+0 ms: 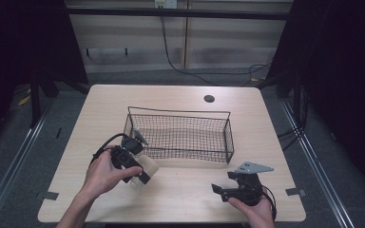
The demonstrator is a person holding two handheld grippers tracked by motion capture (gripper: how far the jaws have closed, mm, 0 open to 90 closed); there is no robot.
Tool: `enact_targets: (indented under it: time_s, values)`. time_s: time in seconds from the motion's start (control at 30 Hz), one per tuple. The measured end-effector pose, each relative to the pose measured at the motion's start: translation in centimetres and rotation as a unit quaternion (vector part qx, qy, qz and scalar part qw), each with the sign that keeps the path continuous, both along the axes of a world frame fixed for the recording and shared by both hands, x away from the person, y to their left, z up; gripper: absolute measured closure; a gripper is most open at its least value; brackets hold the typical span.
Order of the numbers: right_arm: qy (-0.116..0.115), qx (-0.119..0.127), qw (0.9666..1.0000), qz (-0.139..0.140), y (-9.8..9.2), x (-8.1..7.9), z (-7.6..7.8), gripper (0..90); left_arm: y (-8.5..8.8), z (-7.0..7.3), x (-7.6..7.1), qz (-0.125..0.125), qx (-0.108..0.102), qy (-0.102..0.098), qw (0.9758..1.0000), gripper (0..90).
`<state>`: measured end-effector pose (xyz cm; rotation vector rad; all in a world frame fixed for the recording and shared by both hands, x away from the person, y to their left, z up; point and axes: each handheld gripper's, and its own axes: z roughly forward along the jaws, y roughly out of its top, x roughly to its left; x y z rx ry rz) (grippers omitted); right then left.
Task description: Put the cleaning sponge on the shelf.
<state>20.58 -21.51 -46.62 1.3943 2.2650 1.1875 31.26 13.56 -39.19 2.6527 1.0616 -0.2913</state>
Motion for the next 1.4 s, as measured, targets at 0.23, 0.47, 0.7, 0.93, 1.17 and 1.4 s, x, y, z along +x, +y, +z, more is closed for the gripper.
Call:
enact_targets:
  time_s: [0.23,0.47,0.7,0.93,1.17,1.4]
  values:
    - [0.001,-0.001,1.0,-0.004,-0.1,0.1,-0.1,19.9,0.2,1.2,-0.2,-0.007,0.001,-0.012,0.9999,27.3]
    - [0.002,-0.001,1.0,-0.003,0.0,0.1,0.0,19.9,0.4,3.3,0.1,-0.008,0.004,-0.027,0.9996,27.3]
    - [0.001,-0.001,1.0,0.0,0.1,0.0,0.0,19.9,0.6,4.5,0.9,-0.002,-0.008,-0.022,0.9997,27.3]
    - [0.001,-0.001,1.0,-0.003,0.0,0.1,0.0,19.8,0.3,6.4,0.8,-0.01,-0.006,-0.039,0.9992,27.3]
    - [0.0,0.0,1.0,-0.001,0.0,0.0,0.0,19.9,0.1,7.7,1.4,-0.001,-0.007,-0.045,0.9989,27.3]
    - [0.001,0.001,1.0,0.0,0.1,0.0,0.0,19.9,-0.3,8.7,1.8,0.002,-0.01,-0.046,0.9989,27.4]
